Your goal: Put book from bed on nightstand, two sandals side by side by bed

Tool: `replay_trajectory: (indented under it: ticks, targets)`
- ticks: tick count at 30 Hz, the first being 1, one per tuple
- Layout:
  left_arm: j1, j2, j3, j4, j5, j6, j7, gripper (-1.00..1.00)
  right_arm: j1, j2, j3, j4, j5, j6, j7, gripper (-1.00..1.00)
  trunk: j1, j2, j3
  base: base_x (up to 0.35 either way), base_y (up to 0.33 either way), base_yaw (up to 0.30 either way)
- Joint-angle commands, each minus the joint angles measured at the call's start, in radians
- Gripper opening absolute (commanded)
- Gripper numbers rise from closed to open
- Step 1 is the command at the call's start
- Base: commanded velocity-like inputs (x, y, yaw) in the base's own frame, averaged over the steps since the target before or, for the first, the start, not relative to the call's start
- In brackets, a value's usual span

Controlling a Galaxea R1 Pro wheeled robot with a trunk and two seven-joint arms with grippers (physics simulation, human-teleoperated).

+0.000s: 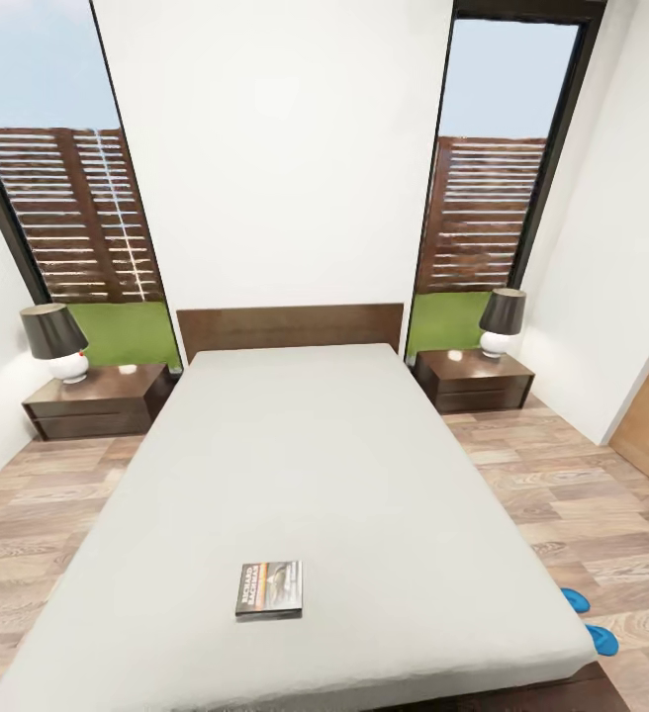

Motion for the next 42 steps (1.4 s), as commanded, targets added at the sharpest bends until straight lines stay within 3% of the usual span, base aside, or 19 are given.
replay_trajectory:
  ticks: [1,42]
  targets:
    - [-0.001,0.000,0.007,0.001,-0.011,-0.003,0.005,1.00,-0.001,0.000,-0.008,0.003,0.010,-0.005,0.002,1.00,0.001,-0.002,-0.002,-0.017,-0.009,0.000]
    - [-0.001,0.003,0.008,0.000,0.000,-0.013,-0.001,1.00,-0.001,0.000,-0.008,0.004,0.012,-0.007,0.002,1.00,0.001,-0.002,-0.002,-0.053,-0.001,0.000]
